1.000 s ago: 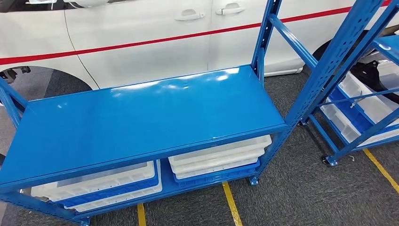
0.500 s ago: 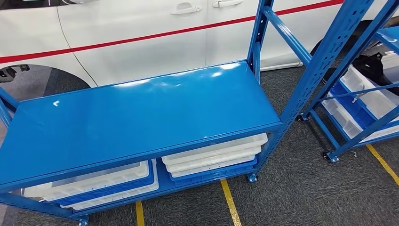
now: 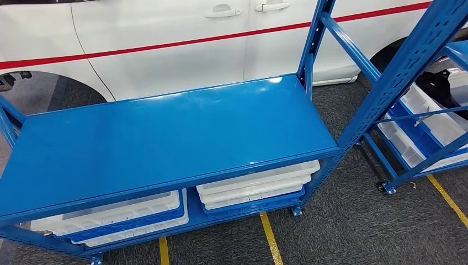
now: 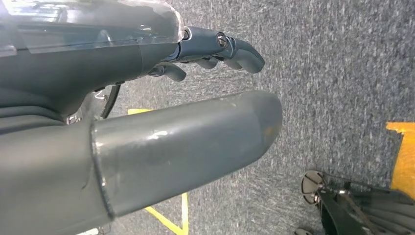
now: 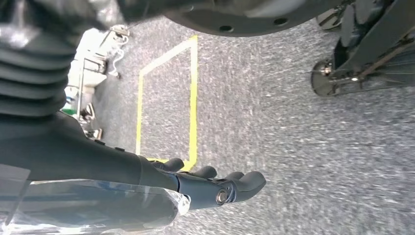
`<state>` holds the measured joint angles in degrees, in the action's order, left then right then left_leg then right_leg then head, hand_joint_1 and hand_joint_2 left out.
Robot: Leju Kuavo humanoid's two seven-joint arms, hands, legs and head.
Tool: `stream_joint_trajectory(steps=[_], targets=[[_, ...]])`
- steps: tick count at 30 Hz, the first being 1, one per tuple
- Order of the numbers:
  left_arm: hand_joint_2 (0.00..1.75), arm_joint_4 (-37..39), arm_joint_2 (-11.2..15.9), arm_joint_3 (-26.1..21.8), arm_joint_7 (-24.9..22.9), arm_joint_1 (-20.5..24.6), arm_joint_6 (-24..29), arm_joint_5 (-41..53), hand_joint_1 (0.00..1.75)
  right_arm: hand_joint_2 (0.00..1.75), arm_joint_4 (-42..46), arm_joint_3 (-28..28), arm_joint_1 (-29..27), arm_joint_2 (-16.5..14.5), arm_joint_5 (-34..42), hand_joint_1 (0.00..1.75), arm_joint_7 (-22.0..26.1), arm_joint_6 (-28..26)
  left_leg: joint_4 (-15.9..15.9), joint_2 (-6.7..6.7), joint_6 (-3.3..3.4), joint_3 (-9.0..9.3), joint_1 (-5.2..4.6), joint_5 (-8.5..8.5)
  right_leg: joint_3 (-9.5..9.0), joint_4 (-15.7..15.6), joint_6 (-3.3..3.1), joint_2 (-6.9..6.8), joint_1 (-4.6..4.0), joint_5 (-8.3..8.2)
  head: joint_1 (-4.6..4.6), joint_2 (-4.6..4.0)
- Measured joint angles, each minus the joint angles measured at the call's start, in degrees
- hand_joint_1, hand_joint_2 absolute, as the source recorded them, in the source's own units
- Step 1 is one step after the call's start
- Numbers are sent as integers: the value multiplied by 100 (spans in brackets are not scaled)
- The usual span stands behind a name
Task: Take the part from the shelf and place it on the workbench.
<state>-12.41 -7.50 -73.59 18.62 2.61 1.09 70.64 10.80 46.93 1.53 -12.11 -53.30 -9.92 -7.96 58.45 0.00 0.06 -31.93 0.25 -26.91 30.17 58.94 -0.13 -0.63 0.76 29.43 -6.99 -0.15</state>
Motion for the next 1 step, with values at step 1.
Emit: stream_joint_trajectory(steps=[1], targets=[[0, 0, 0, 0, 0, 2, 0, 0, 0, 116, 0, 0, 0, 0, -1, 0, -6, -4, 0, 0, 5, 2, -1, -3, -5, -6, 5, 0, 0, -2, 0, 0]])
